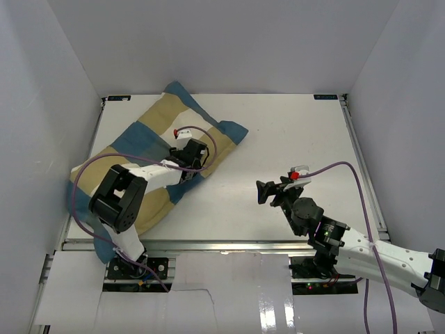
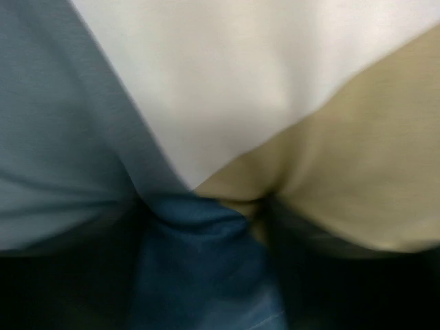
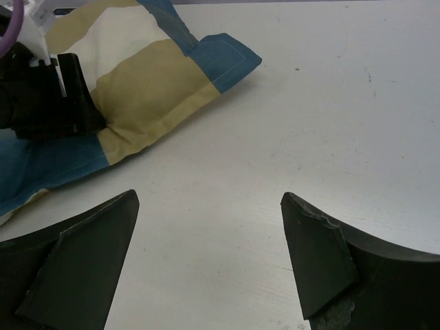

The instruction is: Remove the pillowcase from the pillow

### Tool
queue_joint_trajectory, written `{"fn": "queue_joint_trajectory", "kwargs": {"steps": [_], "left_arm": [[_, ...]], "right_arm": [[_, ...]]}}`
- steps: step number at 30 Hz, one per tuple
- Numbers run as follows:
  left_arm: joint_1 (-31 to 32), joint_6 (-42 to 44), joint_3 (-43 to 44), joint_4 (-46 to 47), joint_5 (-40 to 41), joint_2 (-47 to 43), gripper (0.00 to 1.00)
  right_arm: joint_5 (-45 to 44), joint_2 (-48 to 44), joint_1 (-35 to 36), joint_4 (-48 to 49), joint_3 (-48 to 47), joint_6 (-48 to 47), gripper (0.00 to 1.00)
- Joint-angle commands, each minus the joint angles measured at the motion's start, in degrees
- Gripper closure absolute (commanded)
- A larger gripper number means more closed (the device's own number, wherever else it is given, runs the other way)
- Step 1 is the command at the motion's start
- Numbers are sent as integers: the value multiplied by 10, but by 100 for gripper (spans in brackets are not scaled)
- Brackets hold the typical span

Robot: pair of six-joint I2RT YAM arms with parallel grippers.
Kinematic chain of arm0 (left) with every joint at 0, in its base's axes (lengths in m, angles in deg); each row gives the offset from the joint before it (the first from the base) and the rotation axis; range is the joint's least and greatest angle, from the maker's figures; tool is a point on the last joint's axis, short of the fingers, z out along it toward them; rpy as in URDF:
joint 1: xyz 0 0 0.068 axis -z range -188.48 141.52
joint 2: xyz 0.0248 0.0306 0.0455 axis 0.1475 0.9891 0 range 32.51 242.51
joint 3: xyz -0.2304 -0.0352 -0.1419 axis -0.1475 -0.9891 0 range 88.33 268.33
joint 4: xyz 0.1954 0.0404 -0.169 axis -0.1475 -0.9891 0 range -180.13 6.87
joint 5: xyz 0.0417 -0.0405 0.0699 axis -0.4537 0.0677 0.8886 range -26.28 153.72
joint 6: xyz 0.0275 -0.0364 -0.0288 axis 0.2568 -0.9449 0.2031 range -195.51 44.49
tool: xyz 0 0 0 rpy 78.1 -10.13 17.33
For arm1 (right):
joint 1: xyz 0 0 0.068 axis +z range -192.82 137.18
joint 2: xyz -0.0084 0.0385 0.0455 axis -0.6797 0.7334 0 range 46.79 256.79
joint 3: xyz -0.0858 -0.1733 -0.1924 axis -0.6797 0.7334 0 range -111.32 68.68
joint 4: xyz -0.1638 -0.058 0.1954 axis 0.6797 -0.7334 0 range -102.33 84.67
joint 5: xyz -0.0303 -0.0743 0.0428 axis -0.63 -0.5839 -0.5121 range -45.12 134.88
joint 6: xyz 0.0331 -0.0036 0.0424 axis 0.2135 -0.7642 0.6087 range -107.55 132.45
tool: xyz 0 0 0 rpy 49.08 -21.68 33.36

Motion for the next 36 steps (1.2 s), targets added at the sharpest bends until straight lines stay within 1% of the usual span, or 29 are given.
{"fn": "queue_joint_trajectory", "kwargs": {"steps": [1, 2, 3, 4, 5, 7, 8, 9, 12, 14, 15, 17, 19, 21, 22, 23, 24, 25, 26, 27, 29, 30, 32, 33, 35, 36], "left_arm": [[-3, 22, 8, -18, -125, 52, 42], [0, 36, 8, -8, -143, 53, 54], [14, 44, 5, 20, -173, 47, 62], [25, 56, 5, 36, -187, 44, 71], [51, 66, 8, 47, -201, 42, 75], [83, 99, 32, 65, -232, 45, 80], [119, 109, 44, 66, -235, 50, 84], [138, 133, 58, 68, -237, 62, 85], [197, 152, 100, 70, -238, 80, 87], [228, 164, 98, 99, -260, 82, 88], [235, 169, 93, 131, -274, 80, 90], [248, 168, 79, 153, -300, 66, 90], [252, 155, 55, 163, -297, 50, 78], [252, 140, 29, 160, -269, 11, 63], [253, 134, 19, 153, -262, -6, 36], [253, 116, 10, 146, -254, -27, 20], [252, 104, -4, 127, -234, -70, 13], [253, 96, -10, 115, -229, -91, 3], [253, 78, -12, 101, -225, -112, 2], [252, 69, -11, 61, -216, -148, 2], [252, 32, -3, 17, -209, -178, 2], [252, 15, 1, -32, -188, -201, 2], [252, -26, 6, -77, -168, -225, 2], [252, -36, 1, -102, -144, -252, 2], [250, -61, -29, -125, -111, -281, 2], [247, -88, -42, -144, -77, -311, 2]], "right_arm": [[-2, -13, 3, 9, -22, 5, 10], [-2, -15, 3, 10, -21, 5, 10], [-3, -19, 3, 9, -20, 5, 10], [-4, -20, 4, 8, -21, 6, 10], [-10, -22, 3, 5, -21, 8, 10], [-22, -23, 3, 8, -21, 4, 10], [-40, -21, 3, 7, -27, 4, 10], [-50, -16, 3, -1, -34, 16, 10], [-45, -8, 3, -46, -77, 34, 10], [-35, 2, 3, -74, -105, 60, 10], [-35, 5, 4, -112, -110, 80, 9], [-35, 3, 3, -144, -116, 133, 10], [-27, -10, 3, -160, -105, 156, 9], [-15, -24, 3, -183, -93, 183, 9], [-14, -43, 3, -196, -80, 192, 9], [-14, -53, 3, -203, -73, 202, 9], [-14, -78, 3, -209, -67, 219, 9], [-15, -93, 3, -216, -57, 226, 9], [-18, -107, 3, -226, -51, 231, 9], [-19, -138, 2, -231, -46, 239, 9], [-25, -167, 2, -250, -34, 244, 9], [-28, -194, 2, -258, -31, 252, 9], [-37, -215, 2, -286, -20, 266, 9], [-40, -229, 2, -289, -14, 280, 9], [-37, -226, 2, -292, 6, 289, 9], [-34, -219, 2, -292, 10, 295, 8]]}}
